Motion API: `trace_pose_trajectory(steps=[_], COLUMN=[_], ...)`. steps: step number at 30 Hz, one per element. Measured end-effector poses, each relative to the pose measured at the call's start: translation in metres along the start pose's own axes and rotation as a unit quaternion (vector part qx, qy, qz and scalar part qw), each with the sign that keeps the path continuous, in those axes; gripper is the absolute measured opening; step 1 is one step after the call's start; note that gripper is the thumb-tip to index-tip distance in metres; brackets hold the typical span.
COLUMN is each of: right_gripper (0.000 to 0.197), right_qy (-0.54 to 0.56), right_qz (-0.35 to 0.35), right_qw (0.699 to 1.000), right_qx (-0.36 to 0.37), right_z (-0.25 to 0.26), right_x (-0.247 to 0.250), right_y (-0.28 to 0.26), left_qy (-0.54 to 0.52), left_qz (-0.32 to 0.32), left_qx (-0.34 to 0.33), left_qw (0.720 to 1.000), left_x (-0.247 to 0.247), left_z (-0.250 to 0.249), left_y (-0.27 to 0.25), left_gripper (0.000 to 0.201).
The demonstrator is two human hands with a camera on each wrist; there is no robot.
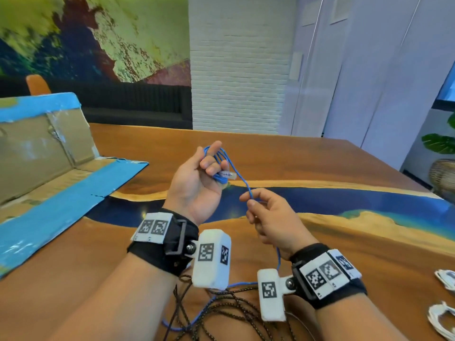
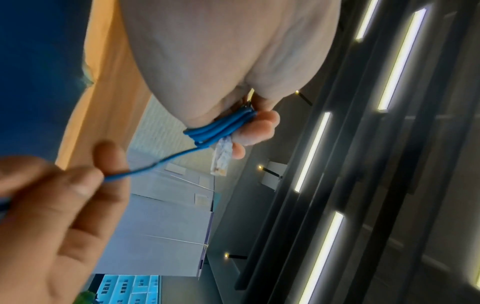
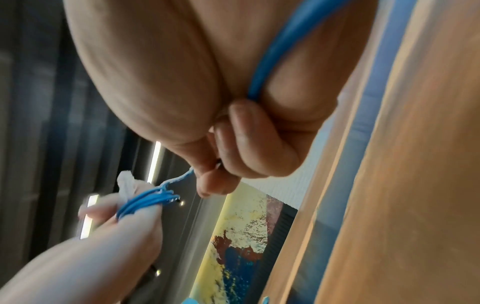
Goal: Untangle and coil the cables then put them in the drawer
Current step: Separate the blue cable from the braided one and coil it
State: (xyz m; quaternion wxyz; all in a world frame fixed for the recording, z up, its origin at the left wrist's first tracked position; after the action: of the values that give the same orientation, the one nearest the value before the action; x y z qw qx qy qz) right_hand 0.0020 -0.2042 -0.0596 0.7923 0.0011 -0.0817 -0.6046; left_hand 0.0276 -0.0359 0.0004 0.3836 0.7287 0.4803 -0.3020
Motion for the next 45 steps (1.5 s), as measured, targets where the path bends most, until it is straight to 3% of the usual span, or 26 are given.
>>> trace_pose_trajectory(steps=[3, 7, 8, 11, 12, 14, 15, 17, 20, 23, 26, 30, 35, 39, 43, 45], right_gripper=[0.027, 0.028, 0.033, 0.030, 0.028, 0.023, 0.018, 0.008, 0.009, 0.005, 0.011, 0.022, 0.029, 0.036, 0.035, 0.024], right_qy=[-0.181, -0.263, -0.263, -0.242, -0.224, -0.186, -0.168, -0.119, -0.067, 0.014, 0.041, 0.049, 0.132, 0.110, 0.037, -0.028], right_qz=[0.046, 0.160, 0.160, 0.082, 0.060, 0.029, 0.009, -0.037, -0.094, -0.075, -0.020, 0.049, 0.142, 0.154, 0.214, 0.237], right_qw=[0.982, 0.952, 0.951, 0.965, 0.969, 0.976, 0.979, 0.983, 0.986, 0.995, 0.999, 0.996, 0.976, 0.976, 0.967, 0.963], right_qx=[0.000, 0.001, 0.007, 0.063, 0.083, 0.108, 0.119, 0.133, 0.119, 0.063, 0.006, -0.047, -0.101, -0.110, -0.132, -0.123], right_z=[0.003, 0.019, 0.026, 0.044, 0.046, 0.048, 0.047, 0.041, 0.027, 0.010, -0.009, -0.023, -0.027, -0.029, -0.027, -0.018], right_x=[-0.008, -0.018, -0.019, -0.007, 0.001, 0.014, 0.017, 0.020, 0.024, 0.028, 0.021, -0.001, -0.025, -0.032, -0.039, -0.040], right_y=[-0.002, -0.013, -0.014, -0.013, -0.012, -0.011, -0.011, -0.007, 0.000, 0.004, 0.005, 0.006, 0.001, 0.001, -0.005, -0.008], left_qy=[-0.013, 0.203, 0.298, 0.548, 0.583, 0.597, 0.585, 0.530, 0.402, 0.261, 0.128, 0.021, -0.034, -0.052, 0.010, 0.159], left_qz=[-0.037, -0.069, -0.067, -0.008, 0.026, 0.092, 0.117, 0.143, 0.121, 0.073, 0.054, 0.033, -0.010, -0.062, -0.123, -0.143], left_qx=[-0.026, -0.041, -0.033, 0.037, 0.066, 0.126, 0.154, 0.186, 0.174, 0.172, 0.186, 0.160, 0.098, 0.013, -0.076, -0.093], left_qw=[0.999, 0.976, 0.952, 0.836, 0.809, 0.787, 0.788, 0.815, 0.891, 0.947, 0.973, 0.986, 0.995, 0.997, 0.989, 0.972], left_x=[0.006, 0.009, 0.008, 0.005, 0.006, 0.008, 0.011, 0.017, 0.029, 0.044, 0.049, 0.060, 0.069, 0.074, 0.082, 0.083], left_z=[0.008, 0.016, 0.017, 0.021, 0.023, 0.025, 0.025, 0.026, 0.025, 0.025, 0.022, 0.022, 0.019, 0.016, 0.001, -0.004], left_y=[0.002, 0.001, -0.001, -0.010, -0.013, -0.019, -0.020, -0.025, -0.030, -0.033, -0.038, -0.039, -0.037, -0.031, -0.026, -0.027], left_gripper=[0.039, 0.029, 0.027, 0.042, 0.046, 0.054, 0.058, 0.052, 0.037, 0.036, 0.042, 0.041, 0.037, 0.041, 0.042, 0.035])
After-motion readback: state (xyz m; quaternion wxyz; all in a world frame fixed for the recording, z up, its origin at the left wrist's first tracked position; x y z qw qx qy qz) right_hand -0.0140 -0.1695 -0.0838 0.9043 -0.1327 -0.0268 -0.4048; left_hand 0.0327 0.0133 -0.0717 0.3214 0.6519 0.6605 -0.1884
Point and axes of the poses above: each hand's wrist, its own y-axis towards the middle knuckle, its own x-axis out of the back of the hand, z = x × y, the point moved 1 cm from there along y, towards the middle knuckle, and after that the axes turned 8 degrees about z, right-handed, at the moved point
